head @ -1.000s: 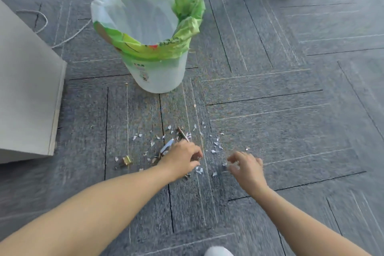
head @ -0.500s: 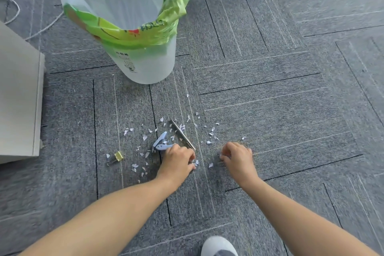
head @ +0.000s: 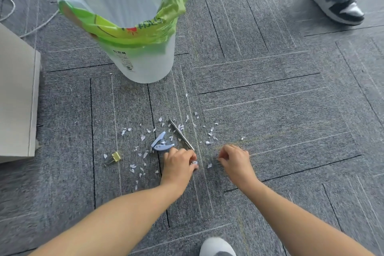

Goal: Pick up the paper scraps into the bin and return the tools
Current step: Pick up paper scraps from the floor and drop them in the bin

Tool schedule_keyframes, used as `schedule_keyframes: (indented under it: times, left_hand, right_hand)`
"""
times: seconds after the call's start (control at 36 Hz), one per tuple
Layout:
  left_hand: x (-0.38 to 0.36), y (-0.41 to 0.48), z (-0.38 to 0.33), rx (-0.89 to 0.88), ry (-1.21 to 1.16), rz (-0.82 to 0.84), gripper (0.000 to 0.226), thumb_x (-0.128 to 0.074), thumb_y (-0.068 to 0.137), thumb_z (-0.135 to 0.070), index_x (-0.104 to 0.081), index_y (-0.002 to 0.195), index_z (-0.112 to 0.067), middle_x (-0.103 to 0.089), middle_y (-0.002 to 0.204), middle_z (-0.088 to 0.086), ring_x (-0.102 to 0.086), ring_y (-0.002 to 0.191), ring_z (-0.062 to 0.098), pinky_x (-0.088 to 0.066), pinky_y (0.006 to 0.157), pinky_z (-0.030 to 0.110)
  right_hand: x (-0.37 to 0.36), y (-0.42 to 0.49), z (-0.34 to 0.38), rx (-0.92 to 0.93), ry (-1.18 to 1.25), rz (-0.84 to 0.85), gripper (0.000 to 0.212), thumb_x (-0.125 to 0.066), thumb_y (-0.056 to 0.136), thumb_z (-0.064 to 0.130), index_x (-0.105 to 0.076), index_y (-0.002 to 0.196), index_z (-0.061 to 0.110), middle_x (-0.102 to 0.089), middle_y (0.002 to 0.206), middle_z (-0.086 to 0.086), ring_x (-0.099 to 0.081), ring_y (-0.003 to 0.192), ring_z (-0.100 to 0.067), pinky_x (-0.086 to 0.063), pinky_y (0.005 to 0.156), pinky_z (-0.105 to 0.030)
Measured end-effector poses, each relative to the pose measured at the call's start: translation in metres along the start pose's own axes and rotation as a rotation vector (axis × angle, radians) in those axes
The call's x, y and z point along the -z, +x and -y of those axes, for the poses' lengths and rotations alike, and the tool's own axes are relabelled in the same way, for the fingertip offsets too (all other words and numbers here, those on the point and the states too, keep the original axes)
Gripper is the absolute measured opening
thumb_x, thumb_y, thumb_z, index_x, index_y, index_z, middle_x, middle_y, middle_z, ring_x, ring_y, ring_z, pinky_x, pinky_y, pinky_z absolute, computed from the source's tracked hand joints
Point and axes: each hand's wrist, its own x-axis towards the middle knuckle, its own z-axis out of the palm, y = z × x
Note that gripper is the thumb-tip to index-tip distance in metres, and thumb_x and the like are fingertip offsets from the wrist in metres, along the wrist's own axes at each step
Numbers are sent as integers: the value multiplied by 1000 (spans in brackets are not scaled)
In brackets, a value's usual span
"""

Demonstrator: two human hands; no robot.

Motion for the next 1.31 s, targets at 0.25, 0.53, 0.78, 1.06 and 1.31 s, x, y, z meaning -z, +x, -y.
schedule_keyframes:
  times: [0.25, 0.53, 0.78, 1.06, 1.31]
  left_hand:
    - [2, 1, 0, 19, -19, 48, 22, -61, 86, -45, -64, 102, -31, -61, 103, -17, -38, 97, 9, -33, 93, 30]
    - [9, 7, 2, -118, 52, 154, 18, -56, 91, -42, -63, 102, -29, -60, 100, -15, -43, 100, 11, -33, 101, 32]
    - [32, 12, -14, -46, -250, 188, 10, -69, 85, -30, -61, 80, -33, -59, 90, -10, -50, 92, 7, -47, 90, 33]
    - [191, 26, -31, -206, -598, -289, 10, -76, 79, -22, -69, 79, -29, -67, 79, -20, -61, 81, 0, -44, 75, 11]
    - [343, 103, -15, -225, -432, -748, 7, -75, 80, -19, -69, 79, -23, -67, 76, -11, -55, 69, -9, -37, 65, 4]
  right_hand:
    - [3, -7, 9, -25, 187, 68, 23, -67, 86, 13, -55, 78, 31, -61, 83, 13, -59, 81, -3, -54, 84, -31]
    - [21, -17, 16, -41, 330, -18, 13, -67, 86, 12, -61, 85, 23, -64, 86, 11, -59, 80, 1, -49, 70, -15]
    - [40, -15, 42, 59, 435, -133, 15, -73, 83, 14, -65, 82, 27, -66, 81, 11, -60, 79, 1, -50, 76, -18]
    - [120, 17, 141, 353, 467, -234, 18, -76, 79, 10, -67, 80, 25, -67, 79, 12, -59, 78, -2, -45, 73, -13]
    - [222, 98, 289, 580, 377, -515, 4, -73, 79, 21, -72, 83, 21, -66, 72, 16, -57, 65, 6, -44, 66, -19]
